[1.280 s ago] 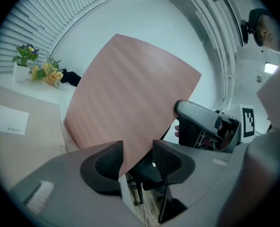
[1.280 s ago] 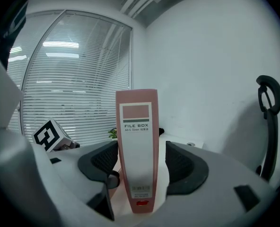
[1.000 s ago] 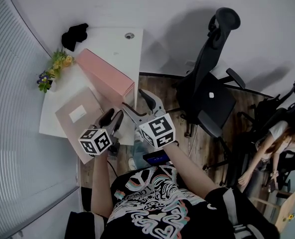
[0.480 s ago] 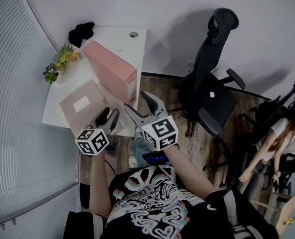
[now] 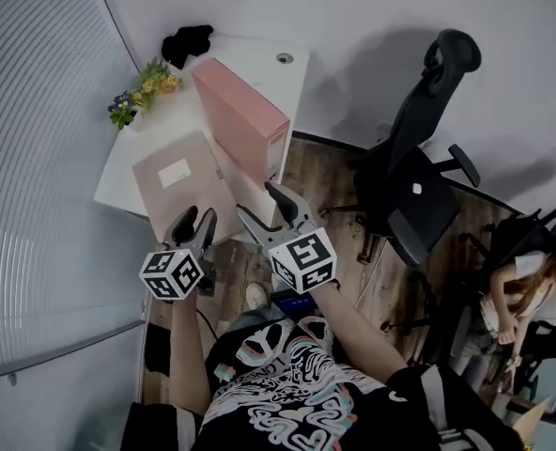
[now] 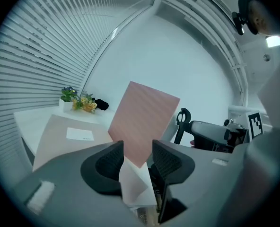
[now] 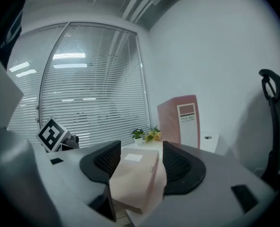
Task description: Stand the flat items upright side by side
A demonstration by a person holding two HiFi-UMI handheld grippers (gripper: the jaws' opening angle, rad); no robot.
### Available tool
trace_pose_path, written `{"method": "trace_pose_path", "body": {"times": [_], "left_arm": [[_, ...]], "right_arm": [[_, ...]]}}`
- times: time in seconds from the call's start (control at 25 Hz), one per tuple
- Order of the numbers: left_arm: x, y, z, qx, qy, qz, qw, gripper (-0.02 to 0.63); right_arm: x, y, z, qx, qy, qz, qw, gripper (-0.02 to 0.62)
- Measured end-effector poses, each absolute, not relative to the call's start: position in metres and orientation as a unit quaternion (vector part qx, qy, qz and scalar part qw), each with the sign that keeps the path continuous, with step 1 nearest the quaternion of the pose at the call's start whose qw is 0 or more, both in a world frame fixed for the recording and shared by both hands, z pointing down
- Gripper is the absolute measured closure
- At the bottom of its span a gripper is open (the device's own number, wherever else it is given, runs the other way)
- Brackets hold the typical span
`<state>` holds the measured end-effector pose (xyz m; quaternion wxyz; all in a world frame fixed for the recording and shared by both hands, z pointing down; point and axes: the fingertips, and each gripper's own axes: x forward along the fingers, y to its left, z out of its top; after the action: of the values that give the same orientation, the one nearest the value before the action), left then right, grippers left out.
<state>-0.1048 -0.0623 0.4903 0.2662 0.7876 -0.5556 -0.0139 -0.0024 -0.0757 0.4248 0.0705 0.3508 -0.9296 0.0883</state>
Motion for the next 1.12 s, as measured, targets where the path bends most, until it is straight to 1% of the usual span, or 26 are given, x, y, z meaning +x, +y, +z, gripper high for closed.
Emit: {"method": "trace_pose_path", "body": {"times": [0.12,0.24,0.64,1.12], "left_arm": [[-0.118,-0.053,0.494,0.770,-0.583,-0.008,0.261,0.428],[-0.128,-0.044,0.503,0.748,-0.606,-0.007,0.270,0.428],[-0.150,-0.006,0.510,0.689,-0.670,-0.001,0.277,0.428],[-0.195,0.012,0.538,0.648,-0.704,0.016,0.289,0.428]], "right_arm": [[-0.018,-0.075,0.438,0.322,-0.937,0.106,0.081,0.330],[-0.028,-0.071,0.450,0.295,-0.943,0.118,0.100,0.328],[-0.022,-0.056,0.485,0.241,-0.947,0.151,0.152,0.325],[-0.028,-0.054,0.517,0.248,-0.932,0.192,0.184,0.318]]}}
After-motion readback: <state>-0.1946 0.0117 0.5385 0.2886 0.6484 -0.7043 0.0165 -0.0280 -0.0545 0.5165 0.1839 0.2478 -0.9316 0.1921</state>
